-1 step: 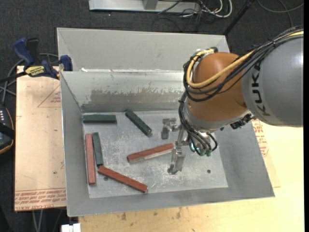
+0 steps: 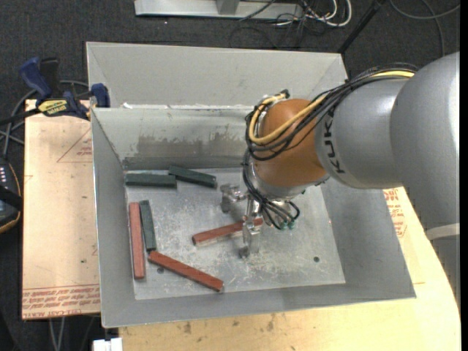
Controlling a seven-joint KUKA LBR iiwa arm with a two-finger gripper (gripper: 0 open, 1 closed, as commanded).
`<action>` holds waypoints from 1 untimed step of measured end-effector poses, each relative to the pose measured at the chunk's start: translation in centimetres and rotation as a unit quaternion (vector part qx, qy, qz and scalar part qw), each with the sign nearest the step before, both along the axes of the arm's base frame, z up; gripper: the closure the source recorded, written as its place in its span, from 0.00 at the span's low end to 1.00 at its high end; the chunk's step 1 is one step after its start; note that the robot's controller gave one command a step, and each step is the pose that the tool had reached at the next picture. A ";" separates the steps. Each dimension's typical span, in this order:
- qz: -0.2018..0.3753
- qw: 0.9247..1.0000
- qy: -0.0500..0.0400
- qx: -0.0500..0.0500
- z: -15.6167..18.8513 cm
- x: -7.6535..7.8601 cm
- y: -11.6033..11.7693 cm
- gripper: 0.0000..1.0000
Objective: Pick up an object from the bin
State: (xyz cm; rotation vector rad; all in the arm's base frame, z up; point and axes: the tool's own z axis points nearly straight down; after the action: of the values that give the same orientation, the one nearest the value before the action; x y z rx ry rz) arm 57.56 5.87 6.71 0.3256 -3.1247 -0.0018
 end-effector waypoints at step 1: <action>0.000 1.000 -0.001 0.000 0.4 0.1 0.0 1.00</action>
Offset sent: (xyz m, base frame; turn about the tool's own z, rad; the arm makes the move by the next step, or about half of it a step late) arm 0.0000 0.0000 0.0000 0.0000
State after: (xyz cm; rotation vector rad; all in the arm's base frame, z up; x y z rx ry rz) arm 57.61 5.90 7.09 0.3248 -3.1275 -0.0028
